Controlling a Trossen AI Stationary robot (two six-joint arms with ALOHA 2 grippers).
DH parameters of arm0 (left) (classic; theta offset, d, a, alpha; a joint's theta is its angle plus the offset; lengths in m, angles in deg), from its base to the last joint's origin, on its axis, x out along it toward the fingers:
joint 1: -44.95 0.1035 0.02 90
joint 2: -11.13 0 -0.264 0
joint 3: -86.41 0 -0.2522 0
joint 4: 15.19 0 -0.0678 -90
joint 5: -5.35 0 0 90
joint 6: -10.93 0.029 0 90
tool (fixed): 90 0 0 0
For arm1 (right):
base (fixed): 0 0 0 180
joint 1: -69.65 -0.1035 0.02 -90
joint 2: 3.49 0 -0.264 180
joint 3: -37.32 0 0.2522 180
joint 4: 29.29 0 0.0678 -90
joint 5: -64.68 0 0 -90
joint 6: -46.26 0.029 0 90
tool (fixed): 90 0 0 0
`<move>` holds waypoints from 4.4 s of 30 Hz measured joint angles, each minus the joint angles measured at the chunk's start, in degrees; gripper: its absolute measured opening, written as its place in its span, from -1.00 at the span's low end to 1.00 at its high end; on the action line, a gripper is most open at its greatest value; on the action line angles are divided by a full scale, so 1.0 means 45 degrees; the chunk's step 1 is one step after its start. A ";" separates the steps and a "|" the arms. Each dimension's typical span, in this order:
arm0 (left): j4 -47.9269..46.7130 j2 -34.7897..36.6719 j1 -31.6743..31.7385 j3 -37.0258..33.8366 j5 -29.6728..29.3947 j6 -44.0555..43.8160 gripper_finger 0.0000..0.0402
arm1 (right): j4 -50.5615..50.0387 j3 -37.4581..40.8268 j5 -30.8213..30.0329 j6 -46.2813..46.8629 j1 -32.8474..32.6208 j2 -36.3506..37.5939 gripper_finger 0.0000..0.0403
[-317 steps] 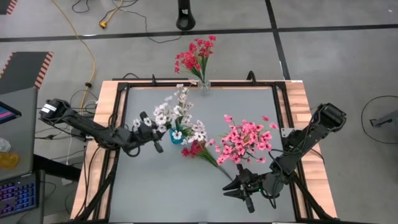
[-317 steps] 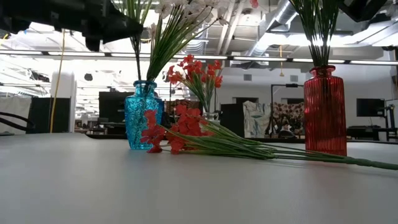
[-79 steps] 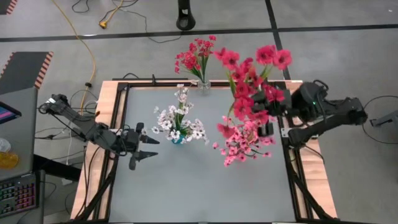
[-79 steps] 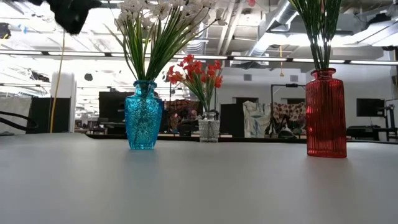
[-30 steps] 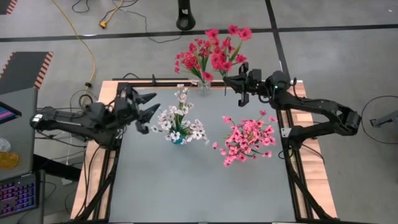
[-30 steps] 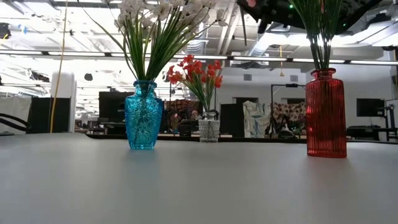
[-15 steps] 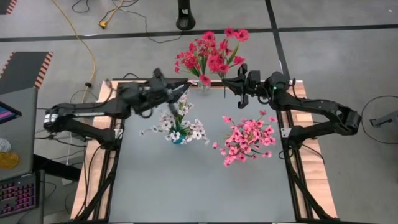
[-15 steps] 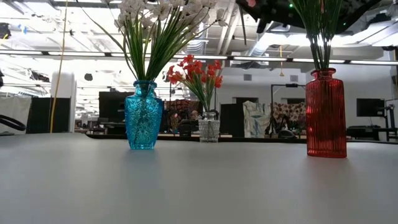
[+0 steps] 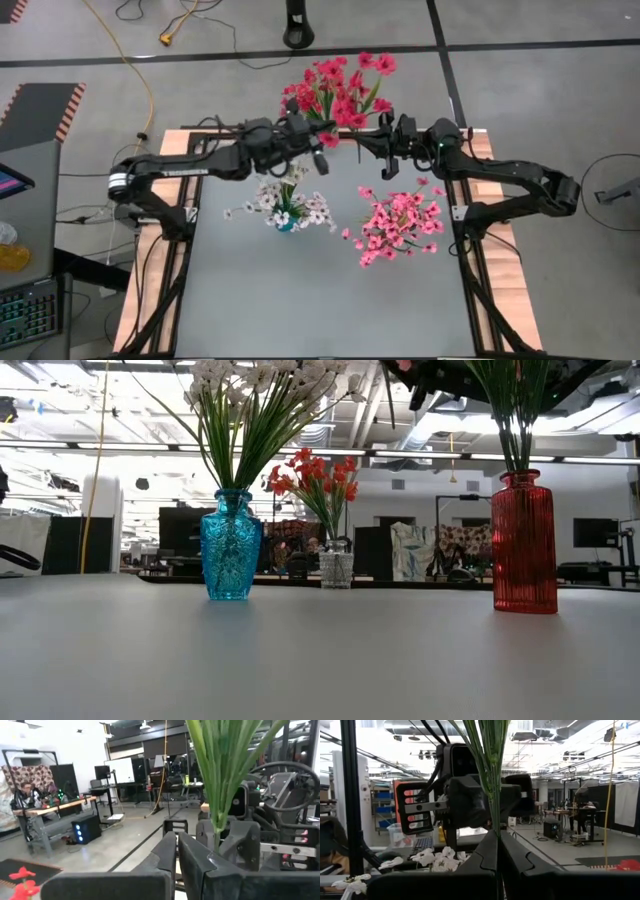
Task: Sort flowers into vase by color
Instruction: Put the red flower into the transparent vase
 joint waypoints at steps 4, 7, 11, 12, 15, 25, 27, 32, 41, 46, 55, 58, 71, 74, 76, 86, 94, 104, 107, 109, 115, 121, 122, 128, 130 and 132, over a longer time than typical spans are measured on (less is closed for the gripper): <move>-0.0016 -0.0575 -0.0005 0.0670 0.0091 -0.0136 -1.00 | -0.0096 0.0000 -0.0010 0.0000 0.0000 0.0000 -0.84; 0.0030 -0.0820 -0.0005 0.0994 0.0737 -0.0614 -1.00 | -0.0331 0.0000 -0.0083 0.0000 0.0002 0.0000 -0.84; 0.0045 -0.0920 -0.0010 0.1136 0.0991 -0.1076 -1.00 | -0.0564 0.0000 -0.0078 -0.0005 0.0002 0.0010 -0.84; 0.0043 -0.0920 -0.0010 0.1139 0.0991 -0.1194 -1.00 | -0.0644 -0.0004 -0.0083 -0.0005 0.0006 0.0010 -0.84; 0.0040 -0.0920 -0.0005 0.1139 0.0995 -0.1521 -1.00 | -0.0757 0.0000 -0.0083 -0.0005 0.0002 0.0010 -0.84; -0.0655 -0.0913 -0.0005 0.1163 0.1229 -0.1595 -1.00 | -0.1032 -0.0005 -0.0073 -0.0001 0.0002 0.0010 -0.84; -0.1061 -0.0915 -0.0005 0.1163 0.1229 -0.1563 -1.00 | -0.1030 -0.0005 -0.0070 0.0000 0.0002 0.0010 -0.84; -0.1420 -0.0913 -0.0005 0.1163 0.1198 -0.1991 -1.00 | -0.1030 -0.0005 -0.0325 -0.0005 0.0022 0.0010 -0.84; -0.1164 -0.0915 -0.0005 0.1158 0.1195 -0.2911 -1.00 | -0.0977 -0.0005 -0.0413 -0.0005 0.0017 0.0010 -0.84; -0.1153 -0.0913 -0.0005 0.1153 0.1199 -0.2996 -1.00 | -0.0994 -0.0005 -0.0430 -0.0002 0.0017 0.0010 -0.77; -0.1130 -0.0915 -0.0015 0.1148 0.1224 -0.3127 -1.00 | -0.1061 -0.0005 -0.0461 0.0000 -0.0003 0.0000 -0.70; -0.1135 -0.0915 -0.0015 0.1148 0.1224 -0.3127 -1.00 | -0.1133 -0.0005 -0.0457 0.0000 -0.0002 0.0000 -0.70; -0.1213 -0.0915 -0.0015 0.1139 0.1307 -0.2904 -1.00 | -0.1601 -0.0005 -0.0452 -0.0017 0.0036 0.0000 -0.82; -0.1476 -0.0900 -0.0010 0.1139 0.1297 -0.2617 -1.00 | -0.1614 -0.0005 -0.0446 -0.0052 0.0099 0.0000 -0.89; -0.1857 -0.0799 -0.0010 0.1139 0.1297 -0.2532 -1.00 | -0.1604 -0.0005 -0.0437 -0.0053 0.0201 -0.0010 -0.89; -0.5232 0.1093 0.0342 0.1134 0.1217 -0.1151 -1.00 | -0.0968 -0.0005 -0.0447 0.0005 0.1110 0.0000 -0.89; -0.7598 0.4078 0.0569 -0.0526 0.1325 -0.0812 -1.00 | -0.0984 -0.0005 -0.0378 -0.0455 0.1767 0.0000 -0.89; -0.6023 0.9090 0.0466 -0.6312 0.1299 -0.1538 -1.00 | -0.0173 -0.0005 -0.0306 -0.2142 0.1799 -0.0218 -0.89; -0.5878 1.0421 0.0457 -0.7698 0.1321 -0.1900 -1.00 | 0.0933 -0.0005 0.0105 -0.1963 0.1958 -0.0837 -0.89; -0.5779 1.1285 0.0460 -0.8492 0.1316 -0.2178 -1.00 | 0.1889 -0.0005 0.0403 -0.1682 0.2088 -0.1443 -0.89; -0.5672 1.3467 0.0466 -1.0388 0.1598 -0.2588 -1.00 | 0.5022 -0.0005 0.0651 -0.0578 0.2746 -0.3552 -0.89; -0.5677 1.5078 0.0466 -1.1475 0.1632 -0.2923 -1.00 | 0.8359 -0.0015 0.0656 0.0148 0.3291 -0.5593 -0.89; -0.5779 1.5206 0.0466 -1.1524 0.1632 -0.2938 -1.00 | 0.8715 -0.0029 0.0646 0.0146 0.3319 -0.5884 -0.89; -0.5769 1.5448 0.0466 -1.1577 0.1632 -0.2875 -1.00 | 0.9242 -0.0707 0.0636 0.0126 0.3368 -0.7597 -0.89; -0.5807 1.5443 0.0457 -1.1577 0.1650 -0.2870 -1.00 | 0.9246 -0.1093 0.0633 0.0125 0.3368 -0.8149 -0.89; -0.5817 1.5443 0.0457 -1.1579 0.1670 -0.2860 -1.00 | 0.9247 -0.1491 0.0597 0.0111 0.3368 -0.8640 -0.89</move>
